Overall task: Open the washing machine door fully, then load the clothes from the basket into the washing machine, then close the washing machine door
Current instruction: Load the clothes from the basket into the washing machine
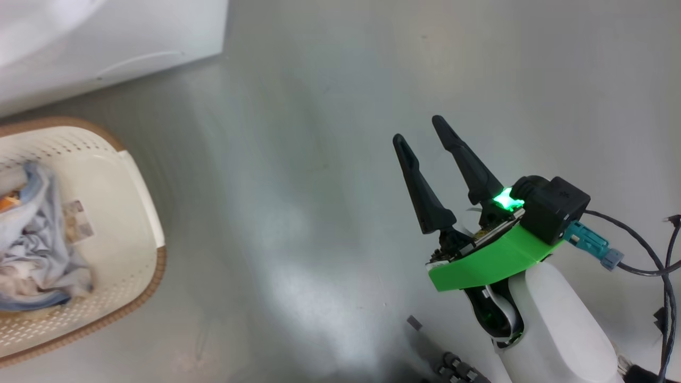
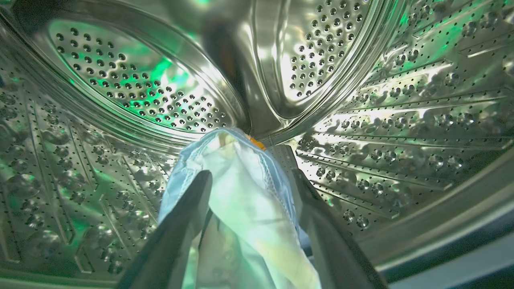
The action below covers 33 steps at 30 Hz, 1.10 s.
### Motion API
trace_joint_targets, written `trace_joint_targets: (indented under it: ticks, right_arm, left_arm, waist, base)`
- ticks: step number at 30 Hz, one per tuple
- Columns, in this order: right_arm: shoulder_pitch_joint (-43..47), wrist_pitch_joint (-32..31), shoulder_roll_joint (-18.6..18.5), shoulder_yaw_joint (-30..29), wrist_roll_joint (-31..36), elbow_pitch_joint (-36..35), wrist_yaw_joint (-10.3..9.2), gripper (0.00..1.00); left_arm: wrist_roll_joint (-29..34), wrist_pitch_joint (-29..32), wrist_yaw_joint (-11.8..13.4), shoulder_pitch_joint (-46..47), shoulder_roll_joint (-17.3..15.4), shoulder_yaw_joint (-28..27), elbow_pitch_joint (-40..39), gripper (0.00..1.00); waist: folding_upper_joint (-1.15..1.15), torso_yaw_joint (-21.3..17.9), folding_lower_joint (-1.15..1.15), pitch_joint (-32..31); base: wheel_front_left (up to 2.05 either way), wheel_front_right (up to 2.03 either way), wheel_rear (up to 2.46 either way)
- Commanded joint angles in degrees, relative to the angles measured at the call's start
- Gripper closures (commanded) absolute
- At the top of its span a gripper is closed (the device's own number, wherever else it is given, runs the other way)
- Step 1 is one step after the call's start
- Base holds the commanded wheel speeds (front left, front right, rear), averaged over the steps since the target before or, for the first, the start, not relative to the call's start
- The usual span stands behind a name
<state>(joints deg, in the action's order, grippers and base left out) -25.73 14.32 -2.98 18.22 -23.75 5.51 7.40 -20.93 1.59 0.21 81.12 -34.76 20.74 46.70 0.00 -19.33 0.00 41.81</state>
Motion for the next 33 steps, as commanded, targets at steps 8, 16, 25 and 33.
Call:
trace_joint_targets:
  ticks: [8,16,25,33]
  right_arm:
    - [4.9,0.7,0.1,-0.9,2.3,0.1,0.09,0.0]
    - [6.9,0.7,0.1,-1.7,3.9,0.8,0.09,0.0]
    - [9.9,0.7,0.1,-3.8,6.6,1.9,0.09,0.0]
    - [14.1,0.7,0.1,-6.3,8.9,2.9,0.09,0.0]
  left_arm:
    - [-4.2,-5.9,4.9,-17.3,-1.9,-3.8,-11.6,0.0]
    - [-7.9,-9.4,12.1,-37.4,-1.2,-7.5,-28.0,0.0]
    - [-9.2,-12.1,20.2,-59.1,1.1,-9.4,-45.3,0.0]
    - [-9.7,-14.5,24.2,-73.5,5.1,-8.6,-53.4,0.0]
  waist:
    - [0.0,4.1,0.0,-7.0]
    - [0.0,6.6,0.0,-12.2]
    - [0.0,9.7,0.0,-18.4]
    - [0.0,12.9,0.0,-24.5]
  base:
    - [0.0,0.0,0.0]
    - [0.0,0.0,0.0]
    - [0.0,0.0,0.0]
    - [0.0,0.0,0.0]
